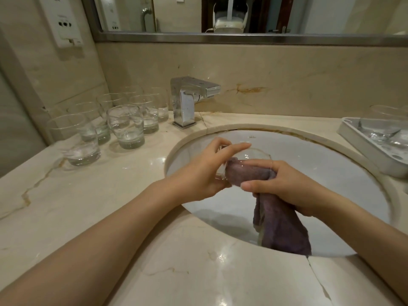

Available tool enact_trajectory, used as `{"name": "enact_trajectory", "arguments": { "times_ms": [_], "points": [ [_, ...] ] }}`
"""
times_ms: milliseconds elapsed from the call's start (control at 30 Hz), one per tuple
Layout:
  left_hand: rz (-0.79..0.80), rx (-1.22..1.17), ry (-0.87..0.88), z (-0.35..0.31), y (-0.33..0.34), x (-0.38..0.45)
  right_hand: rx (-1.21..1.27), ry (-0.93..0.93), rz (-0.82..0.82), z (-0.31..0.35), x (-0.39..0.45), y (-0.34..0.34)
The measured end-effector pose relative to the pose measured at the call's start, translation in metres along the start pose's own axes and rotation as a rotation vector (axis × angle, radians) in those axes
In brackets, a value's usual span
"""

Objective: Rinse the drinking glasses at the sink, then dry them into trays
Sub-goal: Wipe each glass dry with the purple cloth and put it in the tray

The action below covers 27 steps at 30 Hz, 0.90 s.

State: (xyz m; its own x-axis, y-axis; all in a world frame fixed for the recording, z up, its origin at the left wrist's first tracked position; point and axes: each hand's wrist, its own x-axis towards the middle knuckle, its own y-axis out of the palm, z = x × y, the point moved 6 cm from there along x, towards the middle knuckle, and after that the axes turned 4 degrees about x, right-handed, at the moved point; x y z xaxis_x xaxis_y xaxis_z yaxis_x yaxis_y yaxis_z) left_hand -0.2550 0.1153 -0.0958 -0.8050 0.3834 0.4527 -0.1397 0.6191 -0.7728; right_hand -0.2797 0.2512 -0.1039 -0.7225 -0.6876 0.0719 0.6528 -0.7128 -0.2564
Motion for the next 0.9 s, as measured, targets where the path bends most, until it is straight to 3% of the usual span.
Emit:
{"name": "enact_trajectory", "arguments": {
  "times_ms": [100, 167, 267, 300, 367, 533, 733, 800, 900],
  "points": [
    [-0.052, -0.040, 0.003, -0.003, -0.005, 0.002, 0.062, -0.015, -0.024, 0.002, 0.000, 0.001],
    [-0.072, -0.171, -0.057, -0.004, -0.010, 0.003, -0.072, -0.127, -0.109, 0.008, -0.003, 0.000],
    [0.058, -0.594, -0.285, -0.002, -0.006, 0.002, -0.683, -0.410, -0.154, 0.018, -0.007, -0.002],
    [0.099, -0.663, -0.335, -0.001, -0.002, 0.001, -0.871, -0.500, -0.144, 0.017, -0.008, -0.002],
    [0.140, -0.693, -0.366, 0.001, 0.002, 0.000, -1.020, -0.528, -0.137, 0.014, -0.008, -0.005],
    [0.132, -0.606, -0.325, 0.002, 0.007, 0.000, -0.772, -0.375, -0.103, 0.009, -0.004, -0.007],
    [0.054, 0.035, -0.028, -0.002, 0.002, 0.000, 0.022, 0.046, 0.040, 0.000, -0.002, 0.001],
    [0.029, 0.047, -0.002, -0.003, 0.001, 0.000, 0.013, 0.056, 0.037, 0.000, -0.002, 0.000],
    [-0.053, -0.106, -0.027, -0.005, -0.007, 0.003, -0.154, -0.112, -0.044, 0.011, -0.003, -0.002]
  ]
}}
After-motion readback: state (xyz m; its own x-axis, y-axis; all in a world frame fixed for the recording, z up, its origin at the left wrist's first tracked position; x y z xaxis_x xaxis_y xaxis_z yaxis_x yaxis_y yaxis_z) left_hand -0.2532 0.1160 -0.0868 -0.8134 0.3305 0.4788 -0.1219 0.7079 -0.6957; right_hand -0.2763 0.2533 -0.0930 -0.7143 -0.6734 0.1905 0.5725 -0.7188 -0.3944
